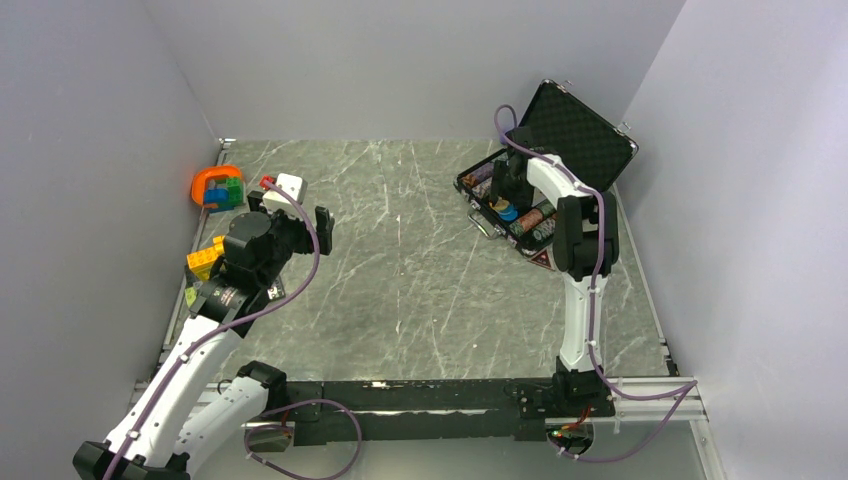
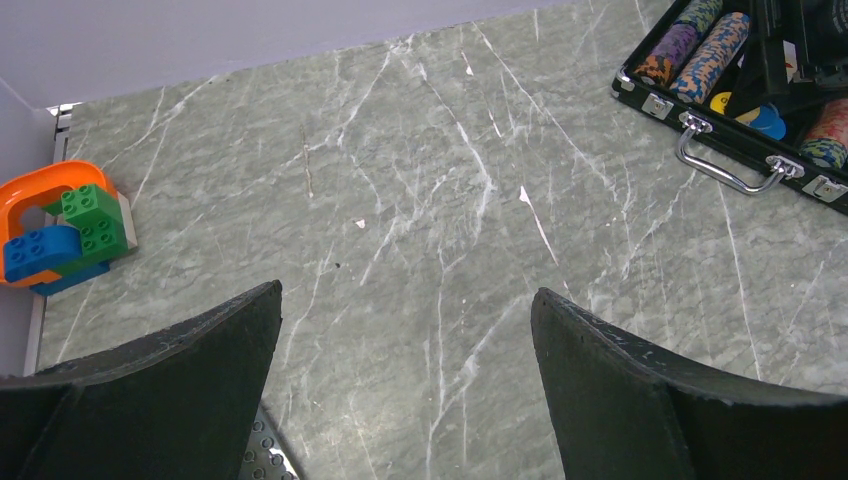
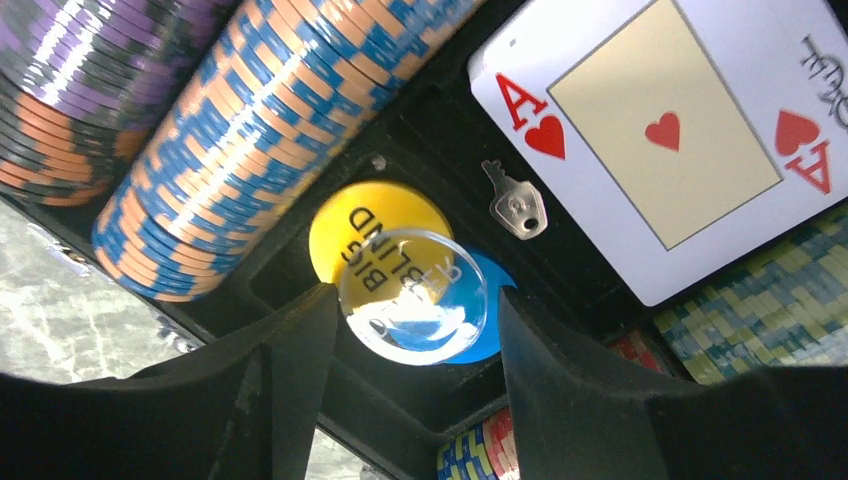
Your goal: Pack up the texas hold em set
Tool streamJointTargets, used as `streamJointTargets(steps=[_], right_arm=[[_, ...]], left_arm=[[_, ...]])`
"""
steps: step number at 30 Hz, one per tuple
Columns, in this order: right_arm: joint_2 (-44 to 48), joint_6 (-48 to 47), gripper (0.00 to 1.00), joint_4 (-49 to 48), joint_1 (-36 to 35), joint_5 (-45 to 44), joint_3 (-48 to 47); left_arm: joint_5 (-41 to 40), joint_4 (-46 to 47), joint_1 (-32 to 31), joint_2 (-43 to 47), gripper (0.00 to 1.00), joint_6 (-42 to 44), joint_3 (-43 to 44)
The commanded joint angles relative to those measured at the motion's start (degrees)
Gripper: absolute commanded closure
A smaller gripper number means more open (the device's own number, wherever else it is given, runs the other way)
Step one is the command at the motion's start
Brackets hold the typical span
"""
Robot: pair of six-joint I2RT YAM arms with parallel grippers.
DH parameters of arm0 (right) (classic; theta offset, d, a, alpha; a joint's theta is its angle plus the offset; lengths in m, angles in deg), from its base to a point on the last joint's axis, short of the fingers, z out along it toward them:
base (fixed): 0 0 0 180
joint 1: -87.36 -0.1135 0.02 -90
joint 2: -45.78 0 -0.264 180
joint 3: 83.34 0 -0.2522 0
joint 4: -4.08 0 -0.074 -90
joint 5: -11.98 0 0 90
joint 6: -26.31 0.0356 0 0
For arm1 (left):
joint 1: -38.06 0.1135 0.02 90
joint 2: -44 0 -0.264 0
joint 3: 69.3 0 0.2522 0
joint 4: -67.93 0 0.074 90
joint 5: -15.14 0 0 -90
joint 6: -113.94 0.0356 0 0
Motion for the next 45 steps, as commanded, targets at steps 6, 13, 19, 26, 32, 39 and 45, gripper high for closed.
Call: streamJointTargets(steps=[6,13,19,26,32,39,45], right_arm=[[1.1,-0.8,0.25,4.2,-0.3,-1.3,-2.2],[2.7,-2.3,0.22,5.0,-0.3,-1.2,-5.0],[7.5,-4.8,0.13,6.2,-0.4,-0.3,-7.3],[17.6,-6.5,0.11,7.5,-1.0,0.1,-4.7],[30.8,-6.4,0.10,8.9,-1.1,-3.3,6.2],[45.8,-3.4,0.07,7.3,-0.7,-7.7,26.6],[51.0,-1.0,0.09,6.7,2.0,-7.0,39.3]], left_arm=[[-0.1,1.5,-0.3,0.4,0.02,0.6,-0.2],[-0.3,1.5,-0.3,0.4,0.02,0.7,-0.2],[0.2,1.5,-0.3,0.5,0.02,0.5,-0.1],[-0.2,1.6,-0.3,1.7,0.02,0.5,-0.5],[0.0,1.7,-0.3,2.0,0.02,0.5,-0.5],[0.5,1.9,-0.3,1.8,0.02,0.3,-0.6],[1.1,1.8,-0.3,1.4,0.02,0.1,-0.4]])
